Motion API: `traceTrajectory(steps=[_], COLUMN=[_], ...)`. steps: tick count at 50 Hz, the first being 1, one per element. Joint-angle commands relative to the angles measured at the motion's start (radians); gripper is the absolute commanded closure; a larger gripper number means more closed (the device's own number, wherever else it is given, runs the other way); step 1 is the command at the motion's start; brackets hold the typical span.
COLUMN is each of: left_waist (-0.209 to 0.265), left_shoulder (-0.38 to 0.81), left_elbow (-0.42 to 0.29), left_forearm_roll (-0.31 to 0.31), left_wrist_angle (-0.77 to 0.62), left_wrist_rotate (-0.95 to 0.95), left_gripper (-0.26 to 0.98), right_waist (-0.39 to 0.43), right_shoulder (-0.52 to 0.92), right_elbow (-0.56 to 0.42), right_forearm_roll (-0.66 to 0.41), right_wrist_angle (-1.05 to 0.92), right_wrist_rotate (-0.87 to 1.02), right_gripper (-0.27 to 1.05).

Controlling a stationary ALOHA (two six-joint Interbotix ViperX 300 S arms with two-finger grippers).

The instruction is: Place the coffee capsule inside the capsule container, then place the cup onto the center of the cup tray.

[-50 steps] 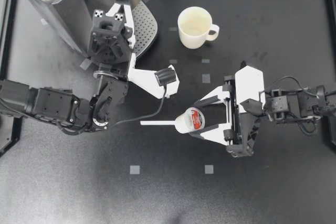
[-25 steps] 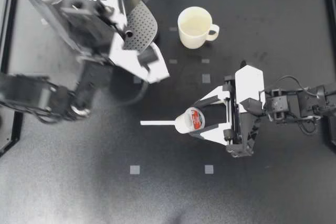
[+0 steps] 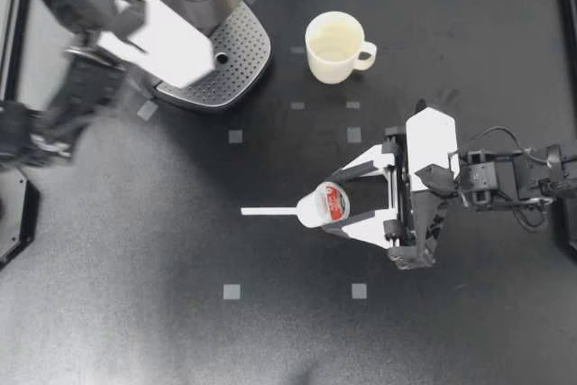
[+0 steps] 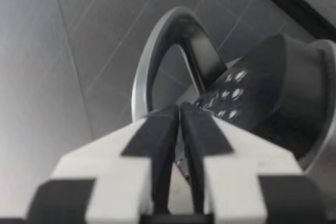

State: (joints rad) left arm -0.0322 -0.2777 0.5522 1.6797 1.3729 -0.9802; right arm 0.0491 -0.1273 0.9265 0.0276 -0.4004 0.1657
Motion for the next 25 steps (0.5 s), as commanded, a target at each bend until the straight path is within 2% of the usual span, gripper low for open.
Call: traceTrajectory(steps=[1, 11, 18, 25], left_waist=[0.028, 0.097, 0.19, 0.279], left_shoulder=[-0.074, -0.193, -0.279, -0.336], left_elbow=[0.011, 0.063, 0.094, 0.124], left_forearm_roll=[0.008, 0.011, 0.009, 0.009], left_wrist_angle=[-0.023, -0.176, -0.39, -0.508], left_wrist_rotate=[-0.043, -0.144, -0.218, -0.31], left_gripper=[0.54, 0.54, 0.54, 0.54], right_waist=[-0.005, -0.005, -0.005, -0.005], right_shoulder=[-0.028, -0.043, -0.054, -0.06], right_elbow=[-0.034, -0.048, -0.048, -0.049], right_forearm_roll=[0.0, 0.0, 0.0, 0.002], right_wrist_angle=[-0.003, -0.003, -0.003, -0.009], right_wrist_rotate=[-0.002, -0.003, -0.002, -0.002], right_gripper=[0.23, 0.23, 0.23, 0.23])
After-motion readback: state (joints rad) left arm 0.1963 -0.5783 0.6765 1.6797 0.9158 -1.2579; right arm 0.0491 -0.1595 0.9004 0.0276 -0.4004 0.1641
